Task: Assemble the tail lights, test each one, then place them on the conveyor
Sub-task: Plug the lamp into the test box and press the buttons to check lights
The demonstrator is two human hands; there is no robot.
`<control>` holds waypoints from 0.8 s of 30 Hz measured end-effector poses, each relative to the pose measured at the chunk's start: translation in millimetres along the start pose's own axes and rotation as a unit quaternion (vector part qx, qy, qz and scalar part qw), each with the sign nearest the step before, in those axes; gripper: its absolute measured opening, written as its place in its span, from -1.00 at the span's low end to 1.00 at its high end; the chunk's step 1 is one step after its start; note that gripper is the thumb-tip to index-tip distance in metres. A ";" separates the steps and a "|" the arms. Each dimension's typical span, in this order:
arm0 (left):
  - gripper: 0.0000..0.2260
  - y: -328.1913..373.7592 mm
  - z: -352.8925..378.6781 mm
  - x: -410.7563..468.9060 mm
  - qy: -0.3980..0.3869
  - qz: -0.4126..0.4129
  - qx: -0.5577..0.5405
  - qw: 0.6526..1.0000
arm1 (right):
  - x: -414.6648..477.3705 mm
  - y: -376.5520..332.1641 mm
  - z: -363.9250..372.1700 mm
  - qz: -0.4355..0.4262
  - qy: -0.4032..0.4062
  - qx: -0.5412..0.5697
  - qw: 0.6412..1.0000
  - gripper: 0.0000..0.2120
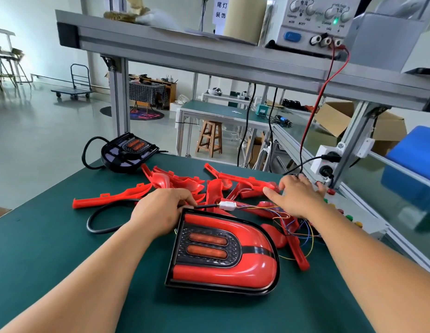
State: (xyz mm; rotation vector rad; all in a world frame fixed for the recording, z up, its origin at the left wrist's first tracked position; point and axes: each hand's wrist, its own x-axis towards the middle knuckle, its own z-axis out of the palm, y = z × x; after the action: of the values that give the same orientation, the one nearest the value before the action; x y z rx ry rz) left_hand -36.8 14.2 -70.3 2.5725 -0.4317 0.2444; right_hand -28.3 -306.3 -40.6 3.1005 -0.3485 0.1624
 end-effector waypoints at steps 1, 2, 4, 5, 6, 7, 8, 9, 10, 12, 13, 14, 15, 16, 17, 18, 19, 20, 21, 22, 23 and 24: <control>-0.89 -0.3 -0.3 0.4 0.003 0.006 -0.015 1.000 | -3.2 -6.5 -0.3 -0.044 0.030 0.013 0.998 -0.45; -0.90 -0.3 -1.1 0.5 0.008 0.015 -0.036 0.999 | -7.8 -14.8 -0.1 -0.097 0.049 0.028 0.994 -0.56; -0.91 0.1 -3.7 0.1 0.034 0.040 -0.079 0.995 | -18.8 -33.5 2.6 -0.192 0.060 0.054 0.978 -0.66; -0.91 0.7 -5.3 -0.4 0.054 0.055 -0.093 0.993 | -22.9 -41.6 4.7 -0.223 0.061 0.052 0.972 -0.67; -0.91 1.4 -7.0 -1.2 0.071 0.070 -0.100 0.990 | -25.7 -47.8 6.1 -0.240 0.062 0.040 0.968 -0.67; -0.90 2.0 -8.4 -2.0 0.084 0.084 -0.103 0.988 | -28.1 -52.2 6.6 -0.247 0.065 0.030 0.966 -0.68; -0.88 2.5 -9.4 -2.6 0.090 0.095 -0.102 0.986 | -30.5 -54.9 6.0 -0.253 0.067 0.032 0.965 -0.69; -0.86 2.7 -9.7 -3.0 0.092 0.103 -0.102 0.985 | -33.2 -56.5 5.0 -0.259 0.070 0.052 0.962 -0.71; -0.82 2.6 -9.8 -3.2 0.090 0.106 -0.101 0.985 | -36.4 -57.3 4.1 -0.264 0.071 0.084 0.958 -0.71; -0.78 0.9 -10.1 -2.8 0.081 0.106 -0.099 0.986 | -42.3 -56.0 4.0 -0.269 0.078 0.124 0.952 -0.71; -0.78 -0.4 -10.3 -2.2 0.075 0.104 -0.098 0.987 | -44.3 -54.2 3.9 -0.270 0.087 0.112 0.952 -0.69; -0.79 -1.7 -10.3 -1.9 0.070 0.103 -0.098 0.987 | -46.1 -51.9 4.1 -0.271 0.095 0.087 0.954 -0.67; -0.79 -2.8 -10.1 -1.4 0.064 0.101 -0.100 0.988 | -47.4 -50.0 4.5 -0.274 0.102 0.061 0.954 -0.66; -0.80 -3.5 -10.1 -1.1 0.058 0.100 -0.103 0.988 | -48.3 -48.9 4.2 -0.279 0.108 0.042 0.953 -0.64; -0.80 -4.1 -10.5 -0.8 0.052 0.098 -0.107 0.988 | -49.2 -48.6 3.5 -0.284 0.111 0.031 0.952 -0.62; -0.81 -5.2 -11.7 -0.6 0.047 0.096 -0.108 0.988 | -49.7 -48.6 2.6 -0.289 0.114 0.023 0.950 -0.59; -0.81 -7.1 -13.6 -0.7 0.044 0.093 -0.108 0.989 | -50.1 -47.7 2.4 -0.289 0.117 0.017 0.950 -0.57; -0.82 -10.1 -16.7 -0.7 0.048 0.087 -0.108 0.989 | -49.9 -44.7 2.2 -0.282 0.122 0.016 0.952 -0.57; -0.82 -13.9 -20.4 -0.5 0.059 0.079 -0.113 0.989 | -49.4 -39.3 2.0 -0.265 0.128 0.023 0.955 -0.60; -0.82 -17.6 -24.2 -0.1 0.075 0.072 -0.126 0.987 | -48.6 -31.7 2.3 -0.243 0.132 0.032 0.960 -0.64; -0.83 -20.3 -27.2 0.1 0.086 0.070 -0.143 0.984 | -47.8 -23.7 2.5 -0.225 0.129 0.038 0.965 -0.68; -0.83 -21.4 -28.7 -0.3 0.087 0.071 -0.155 0.982 | -47.7 -17.3 2.6 -0.212 0.119 0.042 0.969 -0.71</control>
State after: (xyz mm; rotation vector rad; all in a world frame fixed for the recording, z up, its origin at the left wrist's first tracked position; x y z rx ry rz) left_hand -32.2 46.6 -55.8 2.1986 -0.5424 0.4144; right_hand -70.4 -279.0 -48.3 3.0943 0.3321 0.5419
